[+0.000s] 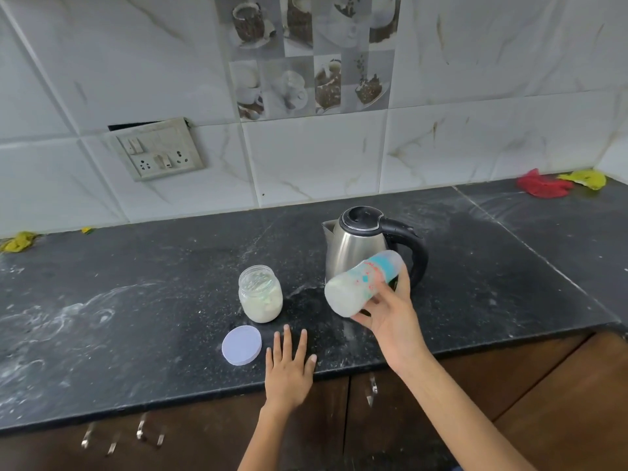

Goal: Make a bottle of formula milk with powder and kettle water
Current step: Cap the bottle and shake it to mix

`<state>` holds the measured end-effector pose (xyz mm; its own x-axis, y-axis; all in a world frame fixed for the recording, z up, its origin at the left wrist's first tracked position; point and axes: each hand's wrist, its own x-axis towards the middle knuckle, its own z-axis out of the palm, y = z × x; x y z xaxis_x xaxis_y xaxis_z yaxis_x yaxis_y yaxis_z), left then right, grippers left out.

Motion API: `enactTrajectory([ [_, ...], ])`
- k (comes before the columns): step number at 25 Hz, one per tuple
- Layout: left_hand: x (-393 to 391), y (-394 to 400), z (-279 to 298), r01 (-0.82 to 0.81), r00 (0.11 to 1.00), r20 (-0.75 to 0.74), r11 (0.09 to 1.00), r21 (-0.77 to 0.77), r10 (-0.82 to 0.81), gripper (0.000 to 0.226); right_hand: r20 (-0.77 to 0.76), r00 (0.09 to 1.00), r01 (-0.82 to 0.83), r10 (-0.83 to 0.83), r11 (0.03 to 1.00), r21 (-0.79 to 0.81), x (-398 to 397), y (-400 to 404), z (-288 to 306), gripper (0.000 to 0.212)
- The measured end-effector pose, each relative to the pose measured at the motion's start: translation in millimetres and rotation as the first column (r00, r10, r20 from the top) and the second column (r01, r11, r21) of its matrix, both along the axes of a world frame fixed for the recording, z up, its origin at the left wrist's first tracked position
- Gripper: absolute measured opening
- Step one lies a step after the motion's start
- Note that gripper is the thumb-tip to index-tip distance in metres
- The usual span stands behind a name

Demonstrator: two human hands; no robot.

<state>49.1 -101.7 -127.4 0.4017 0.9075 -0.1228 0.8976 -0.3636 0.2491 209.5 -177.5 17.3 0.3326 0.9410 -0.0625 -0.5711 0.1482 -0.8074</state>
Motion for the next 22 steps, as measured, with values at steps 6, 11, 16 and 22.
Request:
enactTrajectory([
  [6,-3,-1,-1,0.000,1.000,-0.011,0.999,-0.033,-0.001,0.065,0.118,0.947,-0.290,0.299,0.953,-0.090,-15,-18,-7,0.077],
  [11,-2,0,-2,0.010,1.000,0.008,1.000,-0.023,-0.010,0.057,-0.225,0.957,-0.217,0.185,0.968,-0.128,-9,-7,-2,0.070],
  [16,-3,0,-2,0.009,1.000,0.001,1.000,-0.027,-0.009,0.057,-0.257,0.940,-0.274,0.225,0.946,-0.174,1,-15,5,0.042],
  [22,-3,0,-2,0.012,1.000,-0.010,1.000,-0.026,-0.012,0.057,0.143,0.986,-0.069,0.090,0.987,-0.148,15,-11,15,0.068],
])
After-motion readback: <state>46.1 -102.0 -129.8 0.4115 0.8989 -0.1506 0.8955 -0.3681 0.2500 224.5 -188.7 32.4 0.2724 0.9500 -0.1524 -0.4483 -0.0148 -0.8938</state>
